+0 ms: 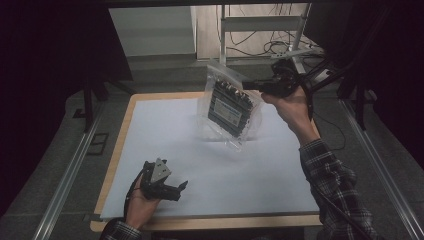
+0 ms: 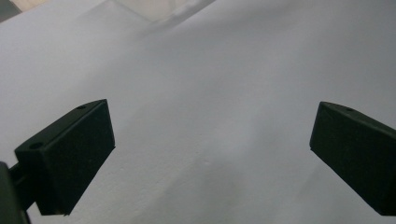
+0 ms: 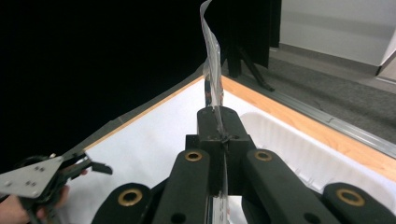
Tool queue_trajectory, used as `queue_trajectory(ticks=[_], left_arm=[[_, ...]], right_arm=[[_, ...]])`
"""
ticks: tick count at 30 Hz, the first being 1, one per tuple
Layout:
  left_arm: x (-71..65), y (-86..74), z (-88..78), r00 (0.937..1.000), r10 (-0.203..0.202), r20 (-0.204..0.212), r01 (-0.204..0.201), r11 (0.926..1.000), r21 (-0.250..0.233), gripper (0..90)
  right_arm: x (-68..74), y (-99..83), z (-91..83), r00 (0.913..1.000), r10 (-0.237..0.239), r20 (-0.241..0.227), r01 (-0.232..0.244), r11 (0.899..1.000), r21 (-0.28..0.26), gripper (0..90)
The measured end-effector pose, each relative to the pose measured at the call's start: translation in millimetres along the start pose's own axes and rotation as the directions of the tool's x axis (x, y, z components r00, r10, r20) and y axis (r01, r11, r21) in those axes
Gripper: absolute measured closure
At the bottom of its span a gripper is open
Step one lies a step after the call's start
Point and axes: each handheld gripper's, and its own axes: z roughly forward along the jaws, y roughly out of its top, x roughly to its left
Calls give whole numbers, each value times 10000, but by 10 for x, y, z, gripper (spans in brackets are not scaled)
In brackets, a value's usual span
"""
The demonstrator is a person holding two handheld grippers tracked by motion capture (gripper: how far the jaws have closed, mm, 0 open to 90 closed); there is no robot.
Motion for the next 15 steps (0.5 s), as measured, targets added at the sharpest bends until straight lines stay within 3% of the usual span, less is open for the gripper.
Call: queue_trajectory(ticks=[11, 15], left_arm=[[0, 2, -9, 10000, -6, 26, 7, 10000, -63, 0], [-9, 2, -5, 9995, -278, 132, 282, 9992, -277, 0]], right_arm=[[-174, 157, 162, 9993, -30, 382, 36, 9999, -145, 888], [-221, 214, 249, 9987, -88, 503, 95, 9999, -134, 888]])
